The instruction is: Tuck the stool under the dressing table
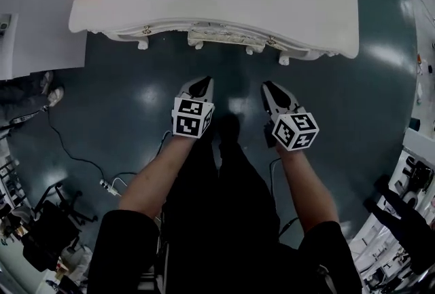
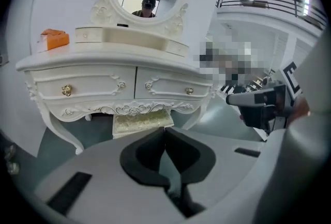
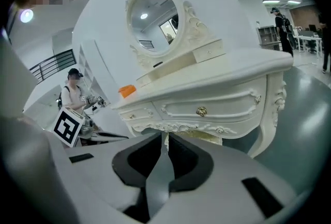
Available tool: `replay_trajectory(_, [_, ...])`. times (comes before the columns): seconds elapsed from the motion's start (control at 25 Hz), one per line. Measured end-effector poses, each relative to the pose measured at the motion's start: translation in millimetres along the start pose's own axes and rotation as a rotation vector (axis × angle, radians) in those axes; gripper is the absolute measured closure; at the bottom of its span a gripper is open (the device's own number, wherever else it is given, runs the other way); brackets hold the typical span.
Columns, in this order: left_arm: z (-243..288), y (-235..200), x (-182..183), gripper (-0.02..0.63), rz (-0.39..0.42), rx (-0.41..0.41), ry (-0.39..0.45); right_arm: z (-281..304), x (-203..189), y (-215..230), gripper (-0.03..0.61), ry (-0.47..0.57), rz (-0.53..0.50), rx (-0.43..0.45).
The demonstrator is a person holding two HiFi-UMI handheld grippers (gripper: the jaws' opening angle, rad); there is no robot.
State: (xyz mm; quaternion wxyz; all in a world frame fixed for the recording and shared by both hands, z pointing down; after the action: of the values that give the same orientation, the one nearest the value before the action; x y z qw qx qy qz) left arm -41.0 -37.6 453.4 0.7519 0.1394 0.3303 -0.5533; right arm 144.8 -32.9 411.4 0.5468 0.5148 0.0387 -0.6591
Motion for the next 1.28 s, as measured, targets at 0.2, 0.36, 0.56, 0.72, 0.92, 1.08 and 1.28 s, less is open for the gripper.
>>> replay_trajectory(0.2, [-70, 27, 32, 0.604, -0.056, -0.021, 0.048, -44, 29, -56, 0.520, 0.058, 0.036, 0.037])
replay_trajectory(0.36, [-122, 50, 59, 0.604, -0.004, -0.052, 0.096, -73, 50, -104, 0.528, 0.068, -0.024, 0.105])
replay_trajectory(0.56, [-184, 55, 97, 0.604, 0.025, -0.066, 0.184, -100, 91, -149, 0.529, 0.106, -0.119, 0.148])
replay_trajectory(0.72, [-226, 55, 118, 0.604, 0.090, -0.067, 0.239, -116, 117, -184, 0.538, 0.151, -0.159, 0.186])
replay_trajectory(0.92, [-275, 54, 152, 0.604, 0.117, -0.056, 0.342, -135, 149, -227, 0.546, 0.216, -0.231, 0.224])
replay_trajectory(1.08, [-311, 62, 177, 0.604, 0.159, -0.051, 0.423, -154, 177, -261, 0.554, 0.282, -0.313, 0.250])
replay_trajectory(1.28, [-338, 63, 201, 0.604, 0.201, -0.031, 0.491, -172, 202, -289, 0.555, 0.349, -0.376, 0.272])
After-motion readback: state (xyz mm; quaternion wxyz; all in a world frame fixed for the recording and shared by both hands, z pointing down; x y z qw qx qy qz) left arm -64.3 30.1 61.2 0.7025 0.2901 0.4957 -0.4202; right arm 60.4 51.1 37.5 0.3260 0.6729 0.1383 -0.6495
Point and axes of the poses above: the fingertips, and each gripper's own axes: z forward along the fingers, y to its right, x out of its top, the point moved 3 cm from there along -z, backward along the fingers, and after that the axes turned 6 degrees about x, right-handed, at the moved point
